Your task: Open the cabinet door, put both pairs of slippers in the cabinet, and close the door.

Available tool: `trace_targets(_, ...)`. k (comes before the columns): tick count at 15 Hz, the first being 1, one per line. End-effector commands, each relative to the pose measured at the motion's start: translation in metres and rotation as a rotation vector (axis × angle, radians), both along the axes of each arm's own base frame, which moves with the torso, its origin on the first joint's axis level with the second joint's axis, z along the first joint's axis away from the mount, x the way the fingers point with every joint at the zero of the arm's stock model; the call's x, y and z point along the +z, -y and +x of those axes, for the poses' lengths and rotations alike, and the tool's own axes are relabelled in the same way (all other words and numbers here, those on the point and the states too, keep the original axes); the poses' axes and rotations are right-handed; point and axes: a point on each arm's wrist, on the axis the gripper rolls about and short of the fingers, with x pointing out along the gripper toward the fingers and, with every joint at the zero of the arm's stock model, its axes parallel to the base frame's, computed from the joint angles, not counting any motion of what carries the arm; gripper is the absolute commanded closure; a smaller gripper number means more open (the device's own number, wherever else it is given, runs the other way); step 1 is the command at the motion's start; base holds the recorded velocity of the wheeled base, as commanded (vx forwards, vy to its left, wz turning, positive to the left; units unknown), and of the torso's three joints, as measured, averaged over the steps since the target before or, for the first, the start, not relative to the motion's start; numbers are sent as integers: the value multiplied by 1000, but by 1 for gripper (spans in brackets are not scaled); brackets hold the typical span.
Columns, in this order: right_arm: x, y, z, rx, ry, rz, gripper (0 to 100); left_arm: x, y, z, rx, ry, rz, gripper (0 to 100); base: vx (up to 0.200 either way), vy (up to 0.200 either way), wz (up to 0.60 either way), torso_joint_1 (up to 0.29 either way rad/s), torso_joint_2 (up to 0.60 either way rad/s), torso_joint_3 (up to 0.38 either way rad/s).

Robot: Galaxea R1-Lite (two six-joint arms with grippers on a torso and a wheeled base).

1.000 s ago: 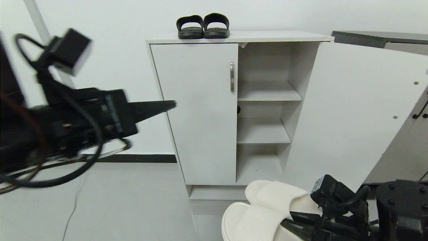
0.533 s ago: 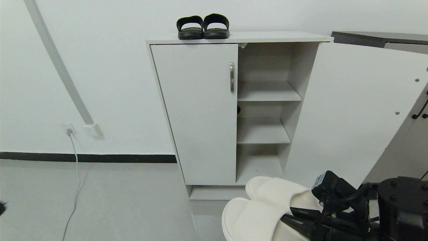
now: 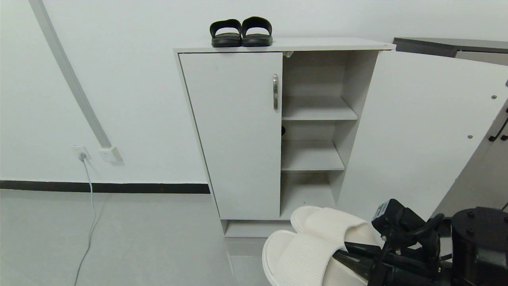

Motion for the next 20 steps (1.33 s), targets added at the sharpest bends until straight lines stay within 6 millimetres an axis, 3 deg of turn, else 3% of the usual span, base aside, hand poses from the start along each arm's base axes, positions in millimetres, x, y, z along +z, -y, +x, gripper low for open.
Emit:
trace_targets(1, 0, -1, 0, 1, -1, -2, 100, -19, 1, -1, 19, 47, 39, 100, 0, 0, 0, 0, 0, 0)
trace_targets(5, -1, -1, 0, 3, -1, -4, 100, -27, 6, 3, -168, 88, 84, 100, 0, 0, 0, 0, 0, 0)
trace_targets(9, 1, -9, 7, 3, 2, -1, 100, -27, 6, 3, -173, 90, 65, 100, 0, 0, 0, 0, 0, 0)
trace_targets(12, -10, -25, 20, -45, -15, -28, 100, -27, 6, 3, -171, 90, 56, 100, 0, 0, 0, 0, 0, 0)
trace_targets(13, -16, -31, 24, -81, -11, -37, 100, -27, 6, 3, -170, 90, 54, 100, 0, 0, 0, 0, 0, 0)
trace_targets(15, -29, -66, 38, -220, -16, 9, 100, -27, 6, 3, -171, 90, 54, 100, 0, 0, 0, 0, 0, 0)
trace_targets(18, -43, -109, 71, -479, -1, 74, 100, -27, 6, 3, -171, 90, 54, 100, 0, 0, 0, 0, 0, 0)
trace_targets(20, -45, -117, 85, -573, 30, 86, 100, -27, 6, 3, -171, 90, 56, 100, 0, 0, 0, 0, 0, 0)
